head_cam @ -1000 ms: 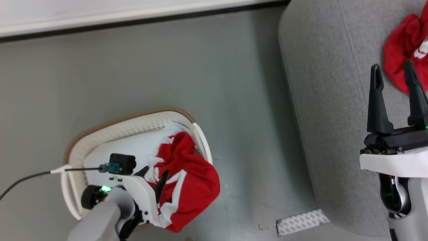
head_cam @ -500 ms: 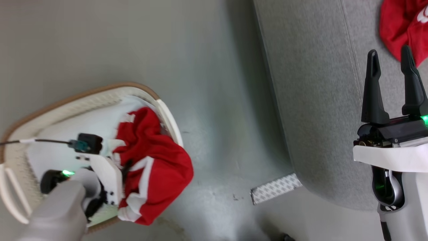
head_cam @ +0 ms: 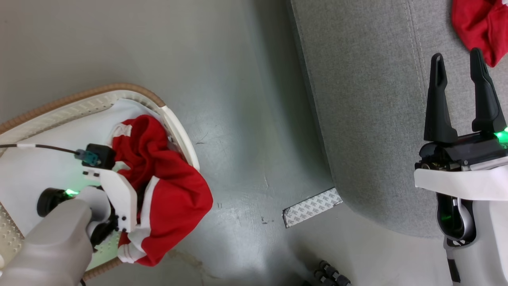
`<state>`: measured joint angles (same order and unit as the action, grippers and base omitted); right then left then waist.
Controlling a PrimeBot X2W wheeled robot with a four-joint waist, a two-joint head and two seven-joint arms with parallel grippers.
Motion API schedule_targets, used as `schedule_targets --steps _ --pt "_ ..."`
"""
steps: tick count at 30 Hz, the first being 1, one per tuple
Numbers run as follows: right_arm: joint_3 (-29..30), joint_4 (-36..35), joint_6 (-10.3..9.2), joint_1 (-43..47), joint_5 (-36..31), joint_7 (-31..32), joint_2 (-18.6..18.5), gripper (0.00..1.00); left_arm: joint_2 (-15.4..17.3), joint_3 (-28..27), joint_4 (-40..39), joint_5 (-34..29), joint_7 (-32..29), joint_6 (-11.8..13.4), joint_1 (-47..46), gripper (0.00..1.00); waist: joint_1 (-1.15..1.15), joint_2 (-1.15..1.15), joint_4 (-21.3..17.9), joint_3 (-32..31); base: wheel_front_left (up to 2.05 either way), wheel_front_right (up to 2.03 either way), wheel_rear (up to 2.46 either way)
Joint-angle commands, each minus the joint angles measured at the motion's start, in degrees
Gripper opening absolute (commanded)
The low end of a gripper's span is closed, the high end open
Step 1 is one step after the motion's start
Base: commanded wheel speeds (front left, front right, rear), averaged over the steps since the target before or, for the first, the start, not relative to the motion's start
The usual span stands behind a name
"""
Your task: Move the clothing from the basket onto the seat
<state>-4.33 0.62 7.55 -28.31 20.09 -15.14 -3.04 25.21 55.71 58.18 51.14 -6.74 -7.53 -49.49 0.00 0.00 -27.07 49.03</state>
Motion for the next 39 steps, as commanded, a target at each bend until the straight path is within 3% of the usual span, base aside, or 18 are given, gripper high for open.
schedule_targets --steps 1,2,3,4,15,28,39 --pt "0.06 0.3 -0.13 -0.92 0.13 0.01 0.17 1.0 0.46 0.21 0.03 0.56 -0.32 0.09 -0.36 1.0 0.0 0.0 0.02 0.08 0.0 0.0 0.0" --pt "0.12 0.45 -0.13 -1.05 0.13 0.0 0.18 1.0 0.51 0.73 -0.05 1.21 -0.45 0.09 -0.52 0.51 0.0 0.0 0.05 0.12 0.0 0.0 0.0" --pt "0.21 0.57 -0.13 -1.13 0.14 0.0 0.17 1.0 0.67 1.3 -0.27 1.7 -0.42 0.09 -0.77 0.11 0.0 0.0 0.09 0.17 0.0 0.0 0.0" --pt "0.27 0.69 -0.13 -1.17 0.11 0.0 0.18 1.0 0.83 1.67 -0.26 2.26 -0.13 0.09 -1.01 0.0 0.0 0.0 0.15 0.2 0.0 0.0 0.0" --pt "1.31 1.35 -0.13 -0.53 -1.87 0.0 0.04 1.0 -0.38 8.04 -3.38 6.43 6.39 0.09 -0.33 0.0 0.0 0.0 3.43 -5.07 0.0 0.0 0.0" --pt "2.29 4.25 -0.13 3.82 -1.87 0.0 -4.35 1.0 -5.05 14.38 -5.94 12.72 16.78 0.08 3.95 0.0 0.0 0.0 10.14 -22.97 0.0 0.0 0.0" --pt "2.55 6.76 -0.13 10.27 -0.72 0.01 -7.06 1.0 -6.67 16.24 -9.95 12.97 21.56 0.09 7.04 0.0 0.0 0.0 16.06 -38.46 0.0 0.0 0.0"
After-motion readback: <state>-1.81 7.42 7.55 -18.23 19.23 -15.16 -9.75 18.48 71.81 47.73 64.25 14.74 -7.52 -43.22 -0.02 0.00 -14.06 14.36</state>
